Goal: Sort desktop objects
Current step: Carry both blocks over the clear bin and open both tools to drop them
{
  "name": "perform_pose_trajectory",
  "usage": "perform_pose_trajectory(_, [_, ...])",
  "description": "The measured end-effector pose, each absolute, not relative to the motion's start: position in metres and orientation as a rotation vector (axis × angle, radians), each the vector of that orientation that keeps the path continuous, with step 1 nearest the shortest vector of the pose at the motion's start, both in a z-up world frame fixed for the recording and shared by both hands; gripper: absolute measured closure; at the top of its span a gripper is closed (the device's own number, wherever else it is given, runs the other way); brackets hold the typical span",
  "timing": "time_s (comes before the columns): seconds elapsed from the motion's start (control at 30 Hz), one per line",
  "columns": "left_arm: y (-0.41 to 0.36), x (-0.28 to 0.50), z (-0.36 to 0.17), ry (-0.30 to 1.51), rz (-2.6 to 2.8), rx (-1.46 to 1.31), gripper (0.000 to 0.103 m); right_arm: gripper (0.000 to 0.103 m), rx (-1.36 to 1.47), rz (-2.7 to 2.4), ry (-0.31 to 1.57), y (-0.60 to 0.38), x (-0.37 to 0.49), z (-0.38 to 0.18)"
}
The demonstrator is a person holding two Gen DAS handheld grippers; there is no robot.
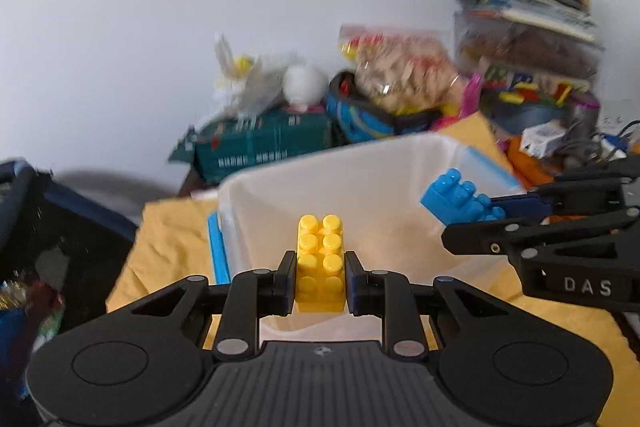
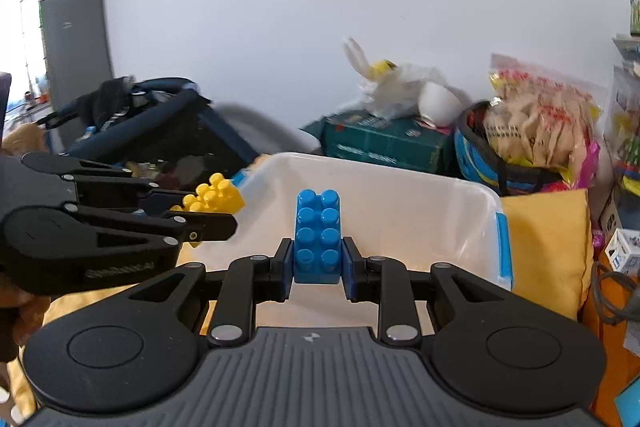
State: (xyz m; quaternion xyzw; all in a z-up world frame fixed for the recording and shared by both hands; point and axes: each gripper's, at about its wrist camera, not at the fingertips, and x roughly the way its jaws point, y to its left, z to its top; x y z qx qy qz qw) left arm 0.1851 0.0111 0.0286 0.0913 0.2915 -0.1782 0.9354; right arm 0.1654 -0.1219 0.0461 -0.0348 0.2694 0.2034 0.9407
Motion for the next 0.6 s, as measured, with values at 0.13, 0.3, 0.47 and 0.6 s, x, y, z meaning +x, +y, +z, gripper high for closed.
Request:
perform_pose_trajectory(0.13, [0.009,0.201,0.007,0.648,-0.359,0.201,0.076,0.076,-0.06,0.391,0.602,-0.121,0.183,0.027])
perform_pose_trajectory(0.3, [0.008,0.21,0.003,0.666,-0.373,0.157,0.076,0.076,-0.058,0.353,0.638,-0.118,0.194,0.013])
perform_pose_trajectory(0.47, [0.008,0.209,0.004,0.67,-0.357,0.133,0.055,0.073,-0.046,0.31,0.669,-0.118,0.2,0.01])
perform_pose_trajectory(0.6, [0.008,0.19,0.016,0.633,-0.333,0.135,0.047,0.065,-0.028,0.303,0.641,-0.119,0.189,0.014])
